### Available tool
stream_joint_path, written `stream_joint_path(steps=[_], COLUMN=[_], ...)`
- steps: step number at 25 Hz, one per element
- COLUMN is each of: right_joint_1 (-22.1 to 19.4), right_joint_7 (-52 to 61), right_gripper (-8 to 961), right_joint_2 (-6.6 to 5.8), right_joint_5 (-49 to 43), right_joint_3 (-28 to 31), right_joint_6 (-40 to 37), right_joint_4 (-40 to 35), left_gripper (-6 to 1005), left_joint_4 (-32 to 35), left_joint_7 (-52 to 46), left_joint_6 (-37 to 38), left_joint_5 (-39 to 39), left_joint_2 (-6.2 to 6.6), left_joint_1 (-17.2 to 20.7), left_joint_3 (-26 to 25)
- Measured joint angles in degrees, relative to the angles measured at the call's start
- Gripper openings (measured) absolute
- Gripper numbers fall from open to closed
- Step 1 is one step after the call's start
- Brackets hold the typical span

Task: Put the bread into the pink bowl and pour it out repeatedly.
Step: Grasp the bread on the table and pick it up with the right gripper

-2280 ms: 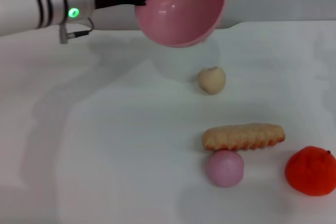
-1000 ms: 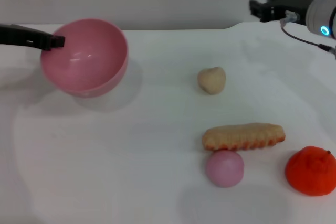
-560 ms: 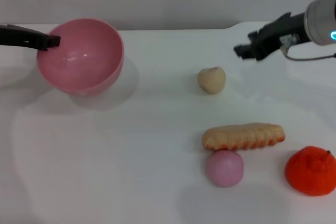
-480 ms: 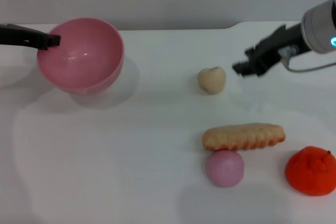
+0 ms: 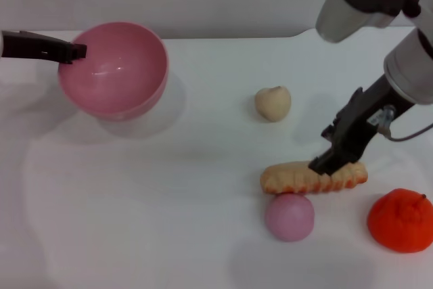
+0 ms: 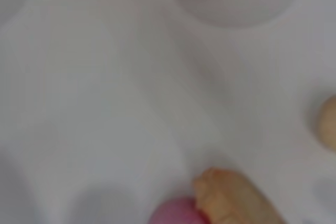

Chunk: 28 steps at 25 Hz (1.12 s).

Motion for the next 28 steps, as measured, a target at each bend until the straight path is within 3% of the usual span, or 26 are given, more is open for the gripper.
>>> stream_joint_path(steps=[3,11,19,28], right_joint_1=[0.65,1.65,1.38,2.38], right_joint_7=[-1.41,-8.42,-20.50,-30.99], right_gripper=[591,615,615,614], right_joint_2=[0.04,0.15,0.19,-0.37], right_joint_5=[-0.71,-4.86,-8.36,-4.20], right_joint_3=[-0.64,0.87,0.62,0.95], right_joint_6=[-0.57,2.59,6.81,1.66], right_joint_4=[2.21,10.94,11.47,11.79], left_gripper=[53,53,53,53], left_joint_4=[-0.11,-0.78,-1.05,-1.53], left_joint_7=[0.00,-0.12,-0.66,-1.17], left_joint_6=[-0.50,-1.41,-1.86,-1.85], left_joint_5=[0.00,0.00,-0.01,-0.03], left_joint_2=[-0.38,-1.25,-1.60,-1.93], left_joint_1=[-0.04,-0.30,-0.71,-0.70], left_joint_3=[-0.01,-0.01,-0.01,-0.46])
